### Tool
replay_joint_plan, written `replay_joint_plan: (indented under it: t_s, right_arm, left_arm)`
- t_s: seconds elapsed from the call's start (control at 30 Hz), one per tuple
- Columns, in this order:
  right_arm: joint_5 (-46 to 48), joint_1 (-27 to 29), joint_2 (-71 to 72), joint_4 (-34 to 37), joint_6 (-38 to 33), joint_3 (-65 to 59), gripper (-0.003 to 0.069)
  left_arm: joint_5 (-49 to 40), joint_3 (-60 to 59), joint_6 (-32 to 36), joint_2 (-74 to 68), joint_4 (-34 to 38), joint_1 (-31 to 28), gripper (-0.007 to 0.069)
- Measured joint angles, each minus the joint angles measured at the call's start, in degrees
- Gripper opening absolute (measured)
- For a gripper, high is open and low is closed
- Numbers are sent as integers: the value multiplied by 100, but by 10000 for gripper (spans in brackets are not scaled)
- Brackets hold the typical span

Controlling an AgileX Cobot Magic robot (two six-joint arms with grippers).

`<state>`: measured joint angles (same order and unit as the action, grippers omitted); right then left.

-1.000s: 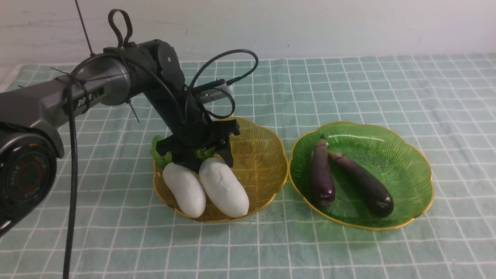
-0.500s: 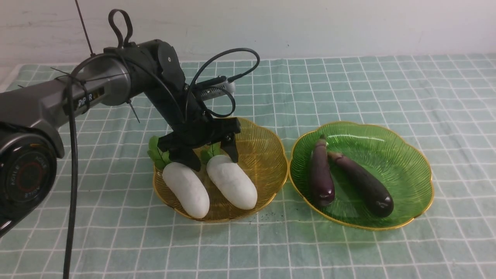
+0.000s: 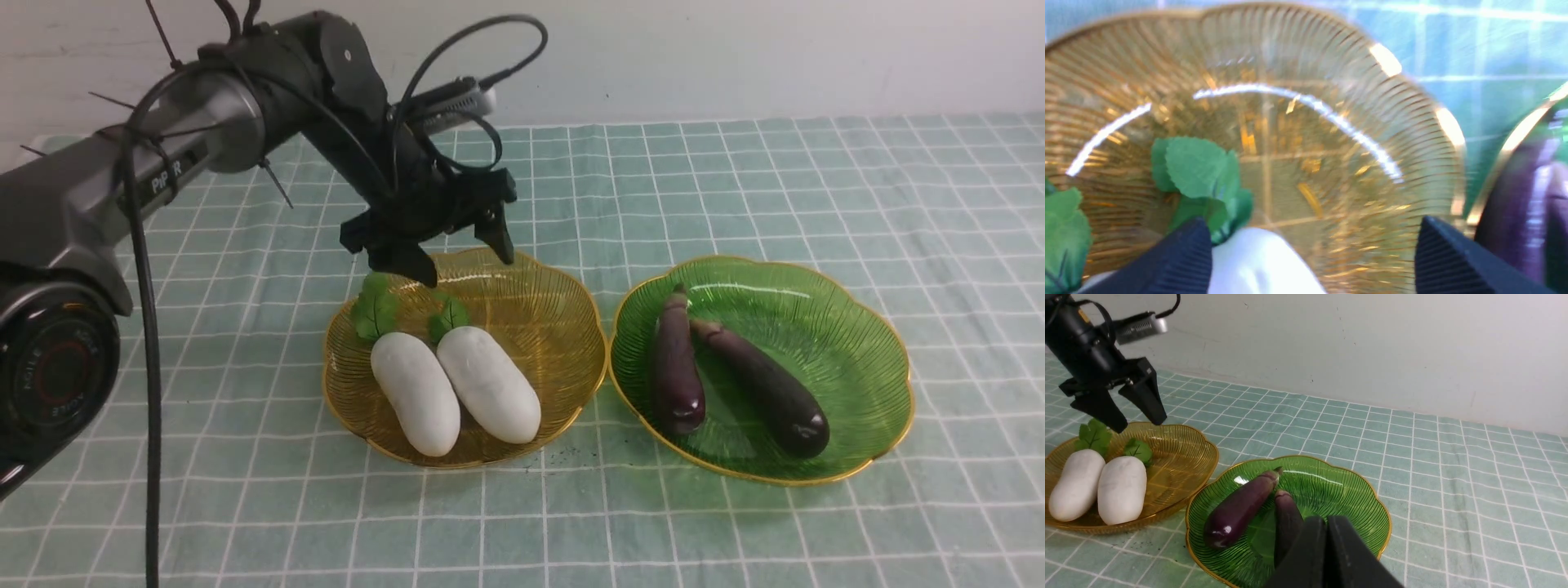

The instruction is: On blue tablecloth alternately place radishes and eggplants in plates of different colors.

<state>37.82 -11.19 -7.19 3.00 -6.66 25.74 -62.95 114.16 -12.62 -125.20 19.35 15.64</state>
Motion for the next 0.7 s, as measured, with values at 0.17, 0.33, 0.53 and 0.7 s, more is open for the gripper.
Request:
replay_joint_plan:
  t_s: [0.17,0.33,0.53,0.7]
  right_arm:
    - [-31,0,0,0,0,0,-15]
    - [-374,0,0,0,0,0,-15]
    - [-471,0,0,0,0,0,-15]
    - [-471,0,0,0,2,0,-15]
  left_arm:
    - [-662,695,-25,0,0,0,357]
    - [-755,914,37,0,0,0,103]
    - [-779,918,471,0,-11,0,-7]
    - [-779,918,557,0,-17,0,-8]
